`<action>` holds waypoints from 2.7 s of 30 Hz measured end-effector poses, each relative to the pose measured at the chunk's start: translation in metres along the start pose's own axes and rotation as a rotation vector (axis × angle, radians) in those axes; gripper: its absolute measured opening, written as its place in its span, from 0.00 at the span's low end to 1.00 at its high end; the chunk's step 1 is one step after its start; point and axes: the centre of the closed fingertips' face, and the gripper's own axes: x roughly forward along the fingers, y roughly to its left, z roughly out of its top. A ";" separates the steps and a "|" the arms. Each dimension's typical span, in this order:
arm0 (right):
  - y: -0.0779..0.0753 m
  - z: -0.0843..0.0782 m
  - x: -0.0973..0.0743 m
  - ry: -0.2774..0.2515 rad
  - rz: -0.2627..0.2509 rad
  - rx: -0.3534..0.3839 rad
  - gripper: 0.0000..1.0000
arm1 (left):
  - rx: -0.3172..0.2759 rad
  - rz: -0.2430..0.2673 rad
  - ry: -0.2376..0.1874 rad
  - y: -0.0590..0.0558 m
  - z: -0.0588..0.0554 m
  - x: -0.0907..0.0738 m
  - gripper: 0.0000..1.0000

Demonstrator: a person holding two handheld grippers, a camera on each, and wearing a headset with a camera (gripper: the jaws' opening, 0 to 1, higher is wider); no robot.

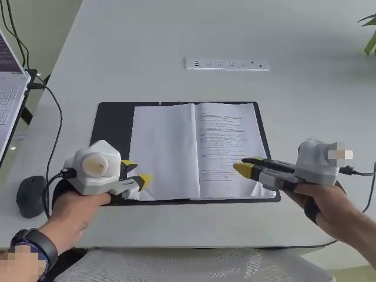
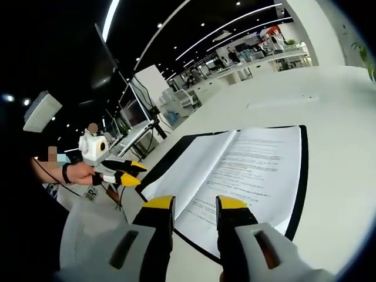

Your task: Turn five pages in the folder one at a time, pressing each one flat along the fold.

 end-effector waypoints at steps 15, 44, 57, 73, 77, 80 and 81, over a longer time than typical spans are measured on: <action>-0.014 -0.001 -0.050 0.035 -0.109 -0.151 0.52 | 0.033 0.027 -0.049 -0.001 0.016 -0.036 0.53; -0.006 -0.020 -0.085 0.039 -0.180 -0.198 0.73 | -0.005 0.081 -0.130 -0.008 0.030 -0.081 0.71; -0.007 -0.016 -0.090 0.017 -0.194 -0.190 0.74 | 0.067 0.002 -0.137 -0.030 0.069 -0.045 0.67; -0.014 -0.011 -0.101 -0.009 -0.216 -0.167 0.72 | 0.173 -0.176 -0.093 -0.100 0.098 0.034 0.60; -0.015 -0.012 -0.103 -0.009 -0.218 -0.161 0.71 | 0.200 -0.214 -0.077 -0.115 0.101 0.057 0.58; -0.016 -0.013 -0.104 -0.012 -0.217 -0.152 0.71 | 0.200 -0.240 -0.067 -0.126 0.102 0.073 0.56; -0.017 -0.014 -0.104 -0.012 -0.216 -0.150 0.71 | 0.200 -0.246 -0.060 -0.130 0.102 0.079 0.56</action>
